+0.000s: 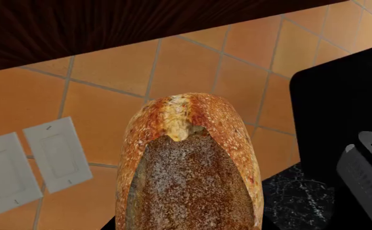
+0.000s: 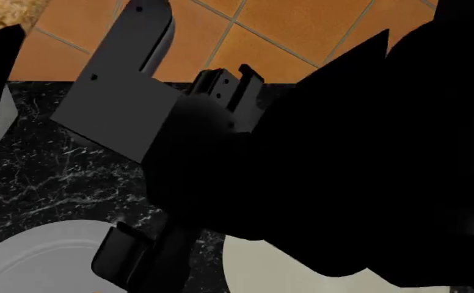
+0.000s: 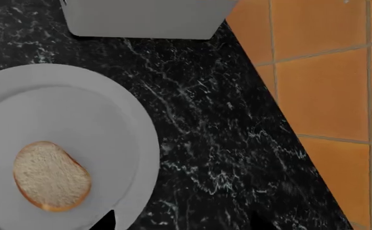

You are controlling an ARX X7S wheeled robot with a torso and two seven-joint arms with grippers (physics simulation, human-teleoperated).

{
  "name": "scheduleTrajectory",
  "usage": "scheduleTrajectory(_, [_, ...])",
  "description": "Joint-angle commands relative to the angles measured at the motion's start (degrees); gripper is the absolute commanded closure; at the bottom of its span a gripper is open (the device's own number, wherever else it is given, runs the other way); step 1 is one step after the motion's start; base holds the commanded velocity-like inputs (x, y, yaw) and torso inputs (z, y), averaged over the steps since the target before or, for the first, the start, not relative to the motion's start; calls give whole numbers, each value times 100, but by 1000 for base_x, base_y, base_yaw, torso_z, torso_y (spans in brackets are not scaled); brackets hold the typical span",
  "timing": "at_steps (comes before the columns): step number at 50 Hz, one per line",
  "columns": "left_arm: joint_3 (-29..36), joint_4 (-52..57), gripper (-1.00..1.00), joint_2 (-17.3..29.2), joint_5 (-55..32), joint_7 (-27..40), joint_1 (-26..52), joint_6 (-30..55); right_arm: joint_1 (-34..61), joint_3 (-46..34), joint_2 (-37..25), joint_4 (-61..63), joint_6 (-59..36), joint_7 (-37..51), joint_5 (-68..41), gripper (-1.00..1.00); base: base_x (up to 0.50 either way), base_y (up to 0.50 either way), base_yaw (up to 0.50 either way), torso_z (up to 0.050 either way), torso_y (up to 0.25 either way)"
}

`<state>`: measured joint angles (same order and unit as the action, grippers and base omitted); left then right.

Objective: Place all breads on the cutting board.

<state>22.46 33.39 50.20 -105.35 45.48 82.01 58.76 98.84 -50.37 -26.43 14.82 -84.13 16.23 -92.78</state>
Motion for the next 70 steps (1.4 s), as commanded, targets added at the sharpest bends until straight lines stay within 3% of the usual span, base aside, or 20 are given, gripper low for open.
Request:
scheduleTrajectory(1, [-94,85,100,-25,-181,164,33,-102,238,-270,537,-241,-138,-1302,532,-100,0,0,0,0,0])
scheduleTrajectory(27, [-65,142,100,14,-100,377,13,-180,199,-1435,1434,-1103,1466,-3799,2467,-100,0,0,0,0,0])
scheduleTrajectory(48, [-59,158,100,33,-82,515,-11,-268,136,-1777,1919,-1126,1369,-4105,2274,-100,0,0,0,0,0])
scheduleTrajectory(70, [-48,169,100,47,-62,546,-19,-315,138,-2279,1969,-1344,1446,-4533,2513,-100,0,0,0,0,0])
